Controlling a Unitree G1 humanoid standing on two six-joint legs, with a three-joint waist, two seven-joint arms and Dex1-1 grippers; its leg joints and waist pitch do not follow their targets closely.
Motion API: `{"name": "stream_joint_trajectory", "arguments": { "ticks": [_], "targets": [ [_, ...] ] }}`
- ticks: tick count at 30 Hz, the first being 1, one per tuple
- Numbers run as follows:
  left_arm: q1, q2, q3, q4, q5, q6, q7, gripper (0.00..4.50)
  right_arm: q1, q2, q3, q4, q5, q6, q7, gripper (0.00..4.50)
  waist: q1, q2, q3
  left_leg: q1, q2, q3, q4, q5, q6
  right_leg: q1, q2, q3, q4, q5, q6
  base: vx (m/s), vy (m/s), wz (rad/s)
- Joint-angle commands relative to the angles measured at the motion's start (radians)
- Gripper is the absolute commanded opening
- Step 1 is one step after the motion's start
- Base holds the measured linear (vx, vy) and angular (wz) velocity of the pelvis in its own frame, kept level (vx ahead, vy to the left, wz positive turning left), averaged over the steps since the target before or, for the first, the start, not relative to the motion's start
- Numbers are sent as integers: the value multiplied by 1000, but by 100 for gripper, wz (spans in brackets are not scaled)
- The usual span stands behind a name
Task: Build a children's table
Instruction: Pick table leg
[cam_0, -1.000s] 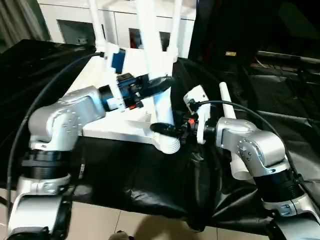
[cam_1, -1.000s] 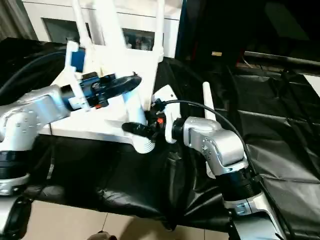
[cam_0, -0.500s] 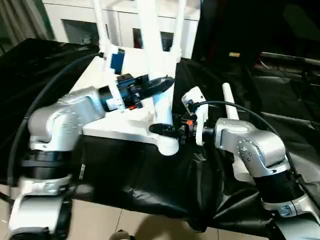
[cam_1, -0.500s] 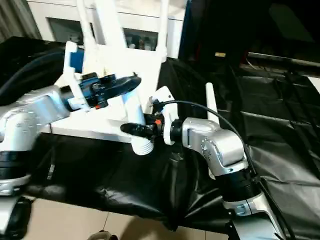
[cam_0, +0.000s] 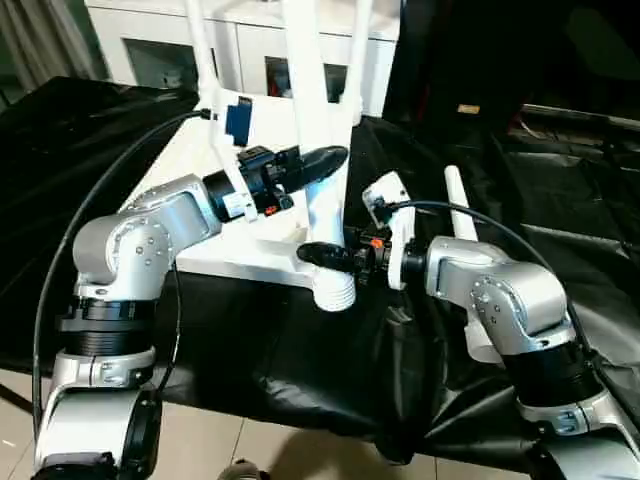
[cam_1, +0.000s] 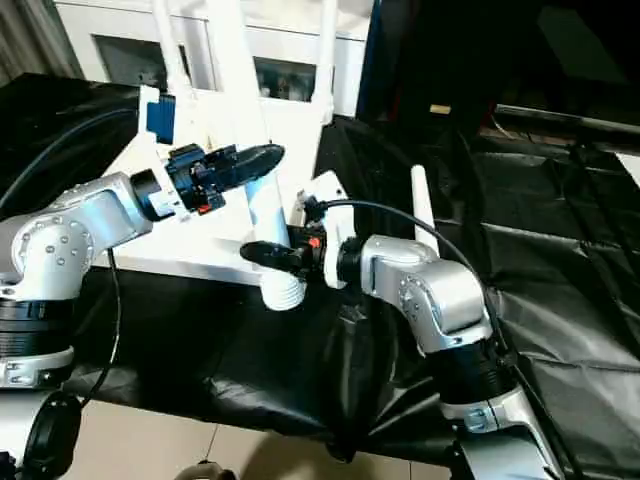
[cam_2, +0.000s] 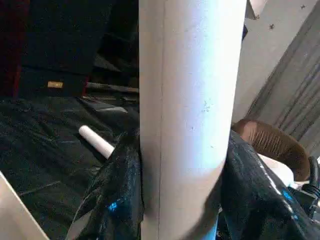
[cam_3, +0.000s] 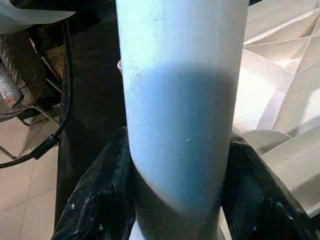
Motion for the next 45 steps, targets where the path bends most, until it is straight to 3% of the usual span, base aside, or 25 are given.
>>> {"name": "stream_joint_trajectory", "arguments": {
  "ticks": [1,3,5,10,17,28,45],
  "targets": [
    [-3,0,1,-22,-33,17,-5,179,0,-10,-36,4,-11,-14,-25,188,1,19,-81,16,40,-15,-64,-104,-54,53,-73,44,-63,88,-224,0,0,0],
    [-12,6,5,-21,-39,23,-14,179,-6,-6,-43,13,-18,-42,-28,188,1,19,-82,16,40,-15,-63,-101,-54,54,-74,44,-63,95,-225,0,0,0],
    [-20,23,-4,-27,-43,36,-45,179,-17,-7,-60,23,2,-25,-16,244,0,20,-82,16,40,-16,-63,-96,-52,54,-74,44,-62,102,-226,0,0,0],
    [-23,36,-18,-38,-42,49,-78,179,-32,-35,-53,29,10,0,15,299,-1,22,-81,17,40,-15,-64,-111,-54,53,-72,43,-64,84,-226,0,0,0],
    [-31,51,-61,-45,-22,47,-106,179,-51,-75,-19,37,26,45,83,303,1,19,-82,15,39,-15,-62,-100,-45,57,-73,44,-63,97,-232,0,0,0],
    [-54,58,-102,-16,44,8,-93,179,-68,-61,3,37,20,60,89,303,2,22,-83,17,40,-15,-61,-87,-47,55,-73,43,-61,112,-237,0,0,0],
    [-72,44,-94,8,69,-16,-84,179,-50,-24,21,45,-7,72,43,303,2,24,-83,16,40,-16,-62,-97,-58,56,-74,43,-60,116,-239,0,0,0]
  ]
}}
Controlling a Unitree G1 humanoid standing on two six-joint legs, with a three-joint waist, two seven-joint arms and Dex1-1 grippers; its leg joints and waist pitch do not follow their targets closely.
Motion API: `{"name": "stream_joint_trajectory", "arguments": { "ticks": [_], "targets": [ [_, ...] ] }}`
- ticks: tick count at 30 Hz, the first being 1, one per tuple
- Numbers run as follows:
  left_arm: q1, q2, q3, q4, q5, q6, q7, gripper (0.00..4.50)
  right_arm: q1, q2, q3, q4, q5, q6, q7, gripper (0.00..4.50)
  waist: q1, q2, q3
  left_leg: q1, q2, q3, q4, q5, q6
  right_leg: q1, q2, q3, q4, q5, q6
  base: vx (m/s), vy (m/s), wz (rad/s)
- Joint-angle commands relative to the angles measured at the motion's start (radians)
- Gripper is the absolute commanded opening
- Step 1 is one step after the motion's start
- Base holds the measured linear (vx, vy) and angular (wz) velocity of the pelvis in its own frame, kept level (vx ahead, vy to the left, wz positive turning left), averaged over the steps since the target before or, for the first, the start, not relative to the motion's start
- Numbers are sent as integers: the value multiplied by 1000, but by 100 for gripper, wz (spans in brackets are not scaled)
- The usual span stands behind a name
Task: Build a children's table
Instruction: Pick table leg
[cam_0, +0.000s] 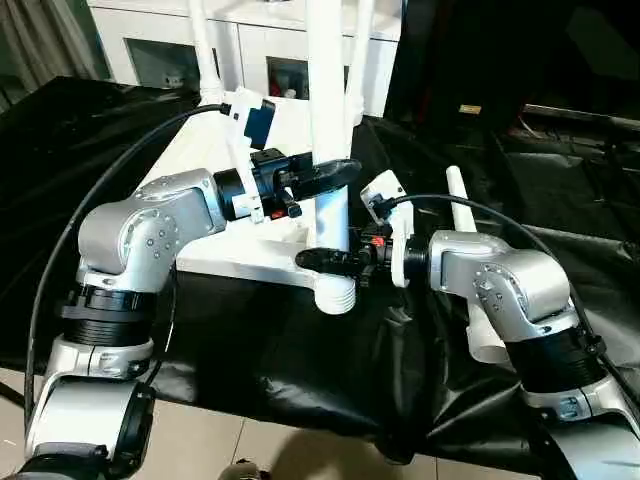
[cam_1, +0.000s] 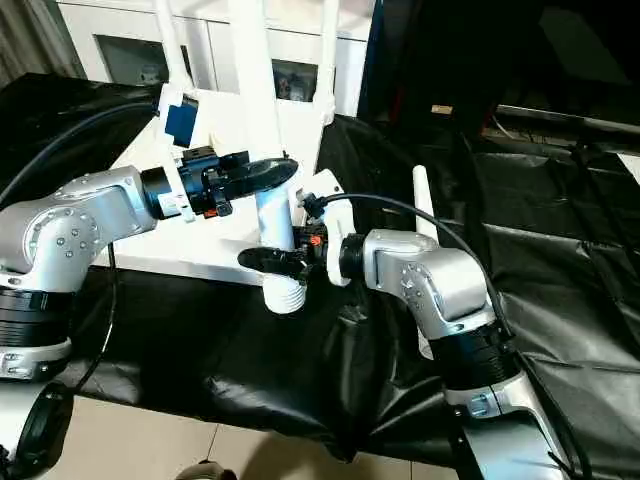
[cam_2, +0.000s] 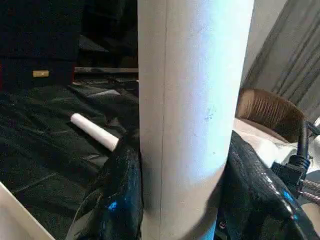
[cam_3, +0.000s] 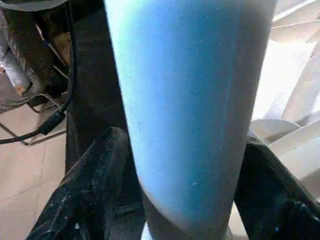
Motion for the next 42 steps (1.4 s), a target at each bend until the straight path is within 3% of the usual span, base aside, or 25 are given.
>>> {"name": "stream_joint_trajectory", "arguments": {
  "ticks": [1,4,5,8,9,14,22,33,36,42],
  "targets": [
    [-31,0,-2,0,6,-11,-7,179,1,1,7,6,-8,8,-9,303,2,22,-83,16,39,-16,-62,-99,-58,57,-74,43,-61,113,-239,0,0,0],
    [-32,0,-2,2,8,-13,-9,179,0,3,5,9,-8,8,-10,303,2,23,-83,17,40,-16,-62,-101,-58,56,-74,43,-60,112,-238,0,0,0],
    [-32,0,-2,2,8,-13,-9,179,0,3,5,9,-8,8,-10,278,2,23,-84,16,40,-16,-62,-100,-59,56,-74,43,-60,115,-238,0,0,0],
    [-32,0,-1,2,10,-13,-10,179,-2,3,5,12,-7,10,-13,268,2,22,-83,16,40,-16,-62,-98,-59,56,-74,44,-61,114,-238,0,0,0],
    [-32,0,0,2,10,-13,-11,179,-1,3,5,12,-8,11,-14,241,2,22,-83,16,40,-16,-63,-100,-59,56,-74,43,-61,112,-237,0,0,0],
    [-34,0,0,5,12,-15,-11,179,-1,6,4,14,-13,14,-16,205,2,24,-84,16,39,-16,-62,-97,-57,56,-73,43,-60,119,-238,0,0,0],
    [-37,0,2,9,12,-17,-13,179,-5,10,1,23,-16,15,-24,188,2,24,-84,16,39,-17,-62,-97,-59,57,-73,43,-59,124,-238,0,0,0],
    [-34,1,12,3,5,-17,-14,179,-8,15,-1,40,-33,-8,-38,188,2,24,-84,17,40,-17,-62,-98,-60,56,-74,43,-59,126,-239,0,0,0],
    [-35,2,13,7,6,-20,-17,179,-11,21,-4,50,-42,-9,-50,258,1,24,-84,17,40,-17,-63,-102,-61,55,-74,43,-59,119,-240,0,0,0],
    [-34,4,11,6,6,-19,-22,179,-17,23,-6,62,-52,-11,-63,288,2,22,-84,16,39,-16,-62,-92,-61,56,-74,43,-59,127,-237,0,0,0]
  ]
}}
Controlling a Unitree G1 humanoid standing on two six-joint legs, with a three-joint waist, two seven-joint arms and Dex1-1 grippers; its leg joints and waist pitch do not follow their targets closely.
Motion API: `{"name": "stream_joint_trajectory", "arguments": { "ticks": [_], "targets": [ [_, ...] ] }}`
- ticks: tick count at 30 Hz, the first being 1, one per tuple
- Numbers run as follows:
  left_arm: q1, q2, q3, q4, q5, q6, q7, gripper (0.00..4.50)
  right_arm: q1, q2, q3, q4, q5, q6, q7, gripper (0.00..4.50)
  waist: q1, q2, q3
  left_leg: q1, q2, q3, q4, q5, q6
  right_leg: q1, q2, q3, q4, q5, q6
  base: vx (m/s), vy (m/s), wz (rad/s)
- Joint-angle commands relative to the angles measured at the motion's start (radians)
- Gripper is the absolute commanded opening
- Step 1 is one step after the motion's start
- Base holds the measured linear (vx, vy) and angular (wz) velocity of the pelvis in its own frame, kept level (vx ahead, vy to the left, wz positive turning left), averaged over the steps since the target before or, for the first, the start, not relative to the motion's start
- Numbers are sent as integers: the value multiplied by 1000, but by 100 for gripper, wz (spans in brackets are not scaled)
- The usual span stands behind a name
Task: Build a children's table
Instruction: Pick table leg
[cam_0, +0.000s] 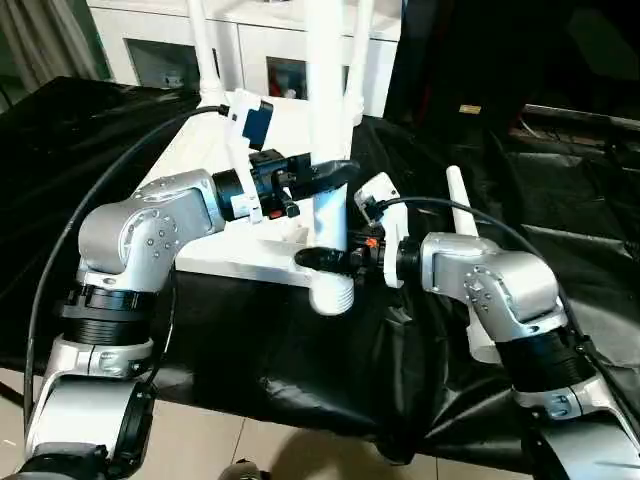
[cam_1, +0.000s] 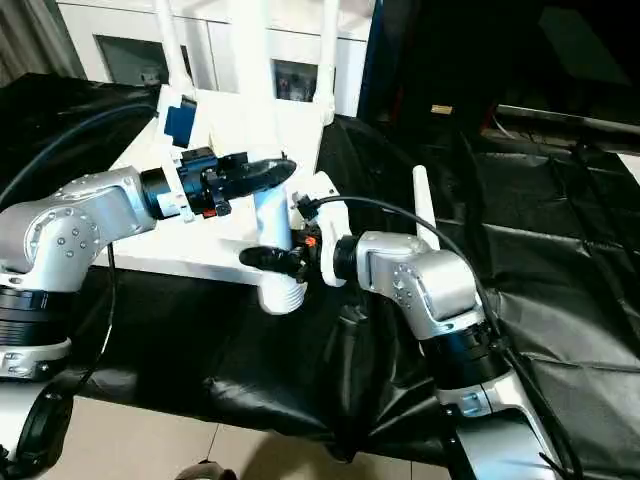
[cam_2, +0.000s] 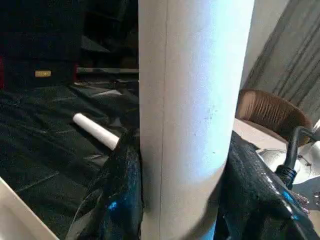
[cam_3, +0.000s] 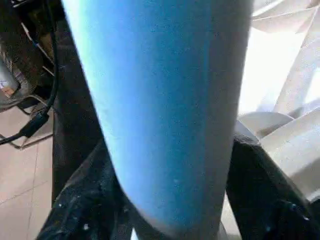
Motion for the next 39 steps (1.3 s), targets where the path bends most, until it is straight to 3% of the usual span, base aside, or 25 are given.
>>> {"name": "stream_joint_trajectory", "arguments": {
  "ticks": [1,5,6,10,11,13,23,24,26,28,30,33,34,35,36,37,39],
  "targets": [
    [-34,4,8,-12,1,-7,-14,179,-13,-6,-15,21,-20,-1,-18,288,1,22,-84,16,39,-16,-63,-94,-60,56,-74,43,-59,124,-236,0,0,0],
    [-32,3,6,-13,1,-7,-16,179,-11,-6,-19,15,-12,4,-8,288,1,20,-83,17,40,-16,-63,-100,-60,56,-74,44,-60,112,-234,0,0,0],
    [-32,3,6,-14,0,-6,-17,179,-10,-5,-20,13,-9,5,-5,261,2,22,-83,17,40,-16,-63,-98,-60,56,-75,44,-60,113,-234,0,0,0],
    [-31,3,4,-16,0,-7,-19,179,-9,-3,-21,13,-6,5,-5,249,1,22,-84,17,40,-16,-63,-100,-59,56,-75,43,-60,114,-235,0,0,0],
    [-31,3,4,-16,0,-7,-19,179,-9,-3,-21,13,-6,5,-5,223,1,22,-84,17,40,-16,-63,-98,-59,56,-75,44,-60,116,-235,0,0,0],
    [-30,2,1,-17,0,-9,-21,179,-8,-3,-22,12,-3,2,-5,214,1,23,-84,17,39,-16,-62,-92,-58,55,-74,43,-59,130,-236,0,0,0],
    [-27,-18,-1,-32,0,-27,-16,179,-4,0,-20,8,-2,-3,-3,195,1,23,-84,17,40,-16,-63,-99,-60,56,-75,43,-60,123,-237,0,0,0],
    [-28,-19,-1,-32,2,-29,-13,214,-4,0,-20,8,-2,-3,-3,195,1,23,-84,17,40,-16,-62,-99,-60,56,-75,44,-60,124,-236,0,0,0],
    [-45,-43,50,-7,-40,7,24,249,-3,8,-32,13,-5,-14,-20,194,1,23,-84,16,40,-15,-61,-99,-62,56,-76,44,-59,131,-242,0,0,0],
    [-49,-51,66,-1,-50,11,37,255,-3,11,-36,16,-6,-18,-26,193,2,22,-84,16,39,-16,-61,-102,-60,56,-76,44,-60,127,-248,0,0,0],
    [-50,-97,129,9,-72,-74,68,285,-1,28,-67,26,-4,-41,-56,188,0,19,-84,15,40,-16,-61,-99,-59,57,-76,44,-62,128,-251,0,0,0],
    [-51,-149,205,21,-124,-149,93,288,2,45,-101,29,5,-67,-78,186,2,16,-85,13,40,-15,-60,-90,-53,60,-77,44,-60,142,-259,0,0,0],
    [-53,-172,244,25,-165,-167,101,288,3,53,-117,30,11,-75,-89,186,3,15,-85,12,38,-14,-58,-85,-50,61,-78,44,-59,153,-265,0,0,0],
    [-65,-224,339,42,-273,-176,159,288,5,67,-155,32,22,-96,-115,186,3,10,-86,11,38,-13,-56,-81,-44,62,-79,45,-57,166,-274,0,0,0],
    [-70,-248,383,48,-327,-178,184,288,5,72,-173,35,26,-104,-129,186,4,13,-86,11,37,-13,-55,-83,-43,61,-79,44,-57,169,-280,0,0,0],
    [-72,-265,419,52,-377,-177,200,288,6,75,-189,38,22,-122,-149,186,4,10,-86,11,36,-12,-55,-88,-36,62,-76,44,-59,164,-285,0,0,0],
    [-63,-258,424,55,-383,-170,185,288,6,77,-201,48,8,-151,-176,186,3,10,-85,11,35,-12,-57,-84,-31,60,-75,44,-61,147,-272,0,0,0]
  ]
}}
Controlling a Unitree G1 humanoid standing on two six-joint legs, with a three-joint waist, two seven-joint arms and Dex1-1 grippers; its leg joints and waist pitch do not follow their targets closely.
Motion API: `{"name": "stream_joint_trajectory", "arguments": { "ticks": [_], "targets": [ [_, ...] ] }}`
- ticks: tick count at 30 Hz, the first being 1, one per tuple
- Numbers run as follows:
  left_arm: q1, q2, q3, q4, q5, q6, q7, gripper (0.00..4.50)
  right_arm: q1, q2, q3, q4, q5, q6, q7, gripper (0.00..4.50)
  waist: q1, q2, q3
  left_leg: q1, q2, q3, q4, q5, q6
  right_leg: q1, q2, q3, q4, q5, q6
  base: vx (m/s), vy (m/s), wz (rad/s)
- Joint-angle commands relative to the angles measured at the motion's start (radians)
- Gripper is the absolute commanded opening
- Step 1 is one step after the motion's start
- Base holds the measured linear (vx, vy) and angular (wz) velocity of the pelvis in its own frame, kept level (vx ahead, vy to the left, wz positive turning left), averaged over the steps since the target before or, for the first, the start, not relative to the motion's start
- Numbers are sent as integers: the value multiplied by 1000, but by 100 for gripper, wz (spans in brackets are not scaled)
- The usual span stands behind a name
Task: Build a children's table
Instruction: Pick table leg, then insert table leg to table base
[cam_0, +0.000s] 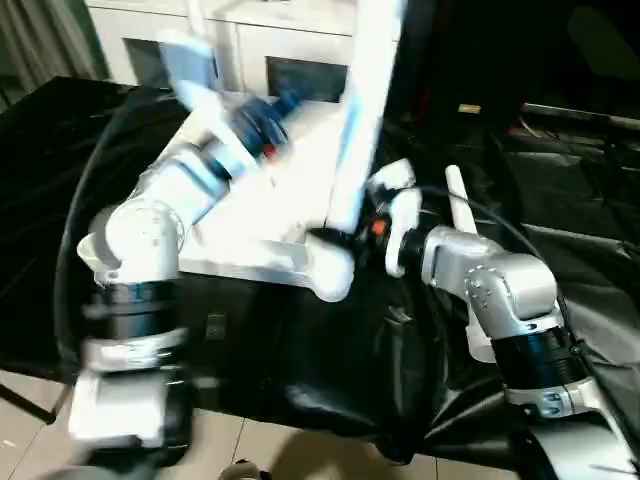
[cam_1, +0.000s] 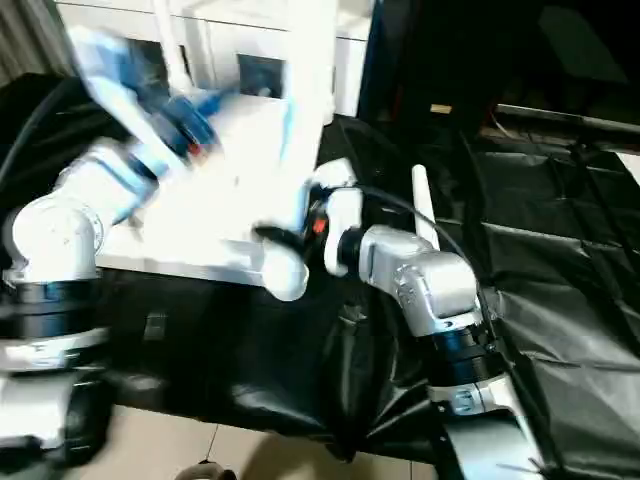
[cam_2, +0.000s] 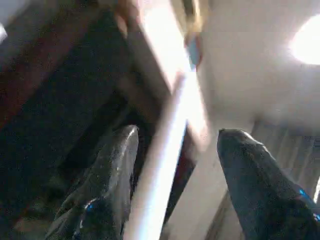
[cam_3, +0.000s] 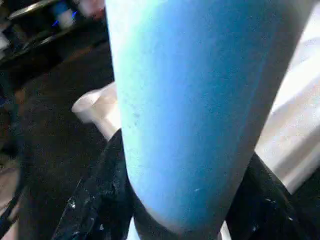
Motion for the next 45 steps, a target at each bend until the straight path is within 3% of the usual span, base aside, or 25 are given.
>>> {"name": "stream_joint_trajectory", "arguments": {
  "ticks": [1,2,3,4,5,8,10,11,12,13,14,15,17,18,19,20,22,24,29,34,37,45],
  "targets": [
    [42,71,-72,2,117,-27,-75,288,1,-16,-24,37,-59,-101,-75,186,2,15,-84,14,37,-13,-60,-84,-30,56,-73,43,-63,122,-250,0,0,0],
    [67,114,-150,4,224,-66,-112,288,4,-27,-13,46,-85,-124,-88,186,-1,16,-83,16,39,-13,-62,-86,-34,55,-72,44,-66,85,-216,0,0,0],
    [106,183,-284,18,398,-147,-173,288,12,-41,2,57,-123,-172,-98,186,0,18,-81,18,42,-17,-67,-92,-32,51,-73,43,-73,52,-193,0,0,0],
    [127,222,-357,34,480,-197,-209,288,20,-43,6,61,-136,-209,-98,186,3,17,-81,19,45,-20,-69,-95,-32,49,-76,46,-78,3,-137,0,0,0],
    [147,260,-429,54,557,-250,-246,288,29,-44,8,63,-147,-250,-94,186,2,21,-83,21,45,-18,-68,-100,-47,47,-78,48,-76,-7,-112,0,0,0],
    [178,364,-652,190,796,-463,-327,315,65,-46,-11,47,-162,-257,-122,186,0,20,-85,22,43,-17,-70,-91,-57,47,-73,48,-70,40,-112,0,0,0],
    [185,392,-731,283,852,-546,-403,325,96,-40,-29,13,-147,-237,-117,186,-1,27,-88,21,40,-18,-68,-67,-60,49,-73,47,-65,121,-136,0,0,0],
    [185,393,-736,293,855,-553,-412,333,99,-40,-30,8,-146,-233,-117,186,-3,26,-88,20,40,-16,-68,-74,-63,50,-73,47,-63,134,-143,0,0,0],
    [183,396,-760,339,864,-577,-446,344,118,-41,-29,-18,-138,-221,-114,186,-4,32,-90,19,40,-17,-66,-77,-64,51,-74,45,-57,176,-173,0,0,0],
    [182,397,-765,349,865,-580,-453,302,122,-42,-28,-23,-137,-221,-114,186,-6,30,-89,19,41,-16,-67,-87,-63,51,-74,45,-59,174,-180,0,0,0],
    [169,397,-776,391,887,-605,-448,302,132,-45,-24,-37,-135,-216,-112,186,-8,34,-89,20,42,-16,-67,-109,-67,51,-76,44,-56,164,-201,0,0,0],
    [151,397,-789,445,923,-635,-439,292,144,-49,-19,-50,-133,-215,-110,186,-9,37,-86,20,41,-15,-68,-121,-64,49,-74,45,-62,148,-203,0,0,0],
    [119,399,-810,528,979,-683,-426,282,162,-54,-13,-71,-131,-214,-109,186,-14,32,-85,20,40,-16,-69,-143,-60,53,-76,47,-67,111,-200,0,0,0],
    [113,397,-810,542,986,-690,-425,282,165,-54,-12,-73,-132,-216,-109,186,-17,37,-86,20,43,-18,-69,-150,-60,54,-81,48,-65,94,-204,0,0,0],
    [88,390,-809,598,1010,-718,-417,264,175,-54,-10,-84,-133,-219,-107,186,-19,34,-84,19,42,-16,-69,-150,-57,54,-79,48,-69,87,-205,0,0,0],
    [61,384,-814,660,1026,-753,-416,251,183,-54,-9,-95,-135,-219,-106,186,-21,45,-85,20,40,-16,-67,-152,-57,52,-79,48,-68,80,-211,0,0,0],
    [49,383,-820,686,1030,-768,-419,250,186,-54,-9,-100,-136,-217,-105,186,-22,38,-86,18,41,-17,-67,-148,-53,56,-80,49,-69,82,-217,0,0,0],
    [24,383,-832,740,1044,-799,-428,225,196,-56,-5,-118,-138,-208,-99,186,-22,48,-88,19,42,-17,-64,-136,-46,54,-81,49,-66,106,-228,0,0,0],
    [-27,370,-836,840,1084,-851,-426,188,209,-71,11,-143,-140,-194,-77,186,-23,50,-89,16,40,-17,-61,-118,-28,58,-79,48,-64,141,-245,0,0,0],
    [-75,364,-852,943,1151,-893,-381,134,209,-72,19,-146,-143,-197,-66,186,-23,54,-88,19,43,-18,-62,-141,-31,57,-83,48,-67,112,-254,0,0,0],
    [-86,366,-861,967,1163,-896,-385,114,208,-72,22,-147,-145,-197,-62,186,-22,58,-87,19,45,-19,-63,-150,-35,56,-85,49,-68,97,-257,0,0,0],
    [-95,372,-853,973,1162,-845,-524,58,199,-79,31,-137,-145,-205,-46,186,-27,48,-88,14,43,-17,-62,-114,-14,59,-85,49,-65,137,-272,0,0,0]
  ]
}}
